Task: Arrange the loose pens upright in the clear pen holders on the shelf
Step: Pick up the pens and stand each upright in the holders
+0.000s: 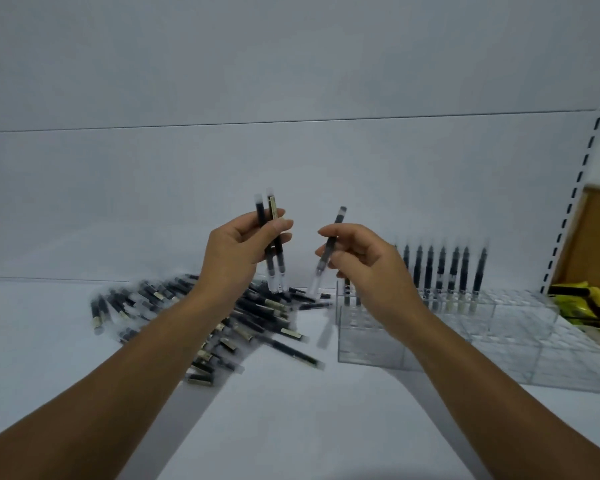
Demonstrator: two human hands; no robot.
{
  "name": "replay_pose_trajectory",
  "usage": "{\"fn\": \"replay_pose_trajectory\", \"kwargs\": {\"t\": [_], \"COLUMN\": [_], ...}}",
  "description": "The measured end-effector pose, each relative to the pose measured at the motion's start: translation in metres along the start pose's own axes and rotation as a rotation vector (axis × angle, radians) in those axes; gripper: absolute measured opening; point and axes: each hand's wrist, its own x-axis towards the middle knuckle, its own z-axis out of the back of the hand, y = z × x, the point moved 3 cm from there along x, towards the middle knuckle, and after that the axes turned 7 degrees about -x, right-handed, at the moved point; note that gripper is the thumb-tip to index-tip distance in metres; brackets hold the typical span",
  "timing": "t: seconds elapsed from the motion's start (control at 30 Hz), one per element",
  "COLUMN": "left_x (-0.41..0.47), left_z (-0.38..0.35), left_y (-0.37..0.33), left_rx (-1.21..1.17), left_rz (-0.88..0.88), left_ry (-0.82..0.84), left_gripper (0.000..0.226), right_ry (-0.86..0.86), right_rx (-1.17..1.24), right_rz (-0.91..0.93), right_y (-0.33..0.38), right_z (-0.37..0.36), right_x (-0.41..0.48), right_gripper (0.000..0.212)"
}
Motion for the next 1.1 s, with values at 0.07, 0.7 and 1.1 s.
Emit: {"fn": "replay_pose_trajectory", "kwargs": {"t": [0.07, 0.7, 1.1], "left_x": [-0.001, -0.011, -0.016], "left_z": [-0.013, -0.174, -0.208], "left_y": [0.001, 0.042, 0.072], "left_rx": [-0.022, -0.32, -0.387], "left_rz": [0.009, 0.194, 0.299], "left_ry": [0.029, 0.317, 0.393], "left_gripper": [0.026, 0.017, 0.019], "right_ry": [0.015, -0.535, -0.424], "right_rx": [-0.058, -0.333, -0.686], "right_rz": [0.043, -0.092, -0.164], "right_y": [-0.002, -0.055, -0.085], "right_z": [0.018, 0.204, 0.217], "right_x": [-0.002, -0.003, -0.003], "right_gripper": [0.039, 0.01, 0.019]}}
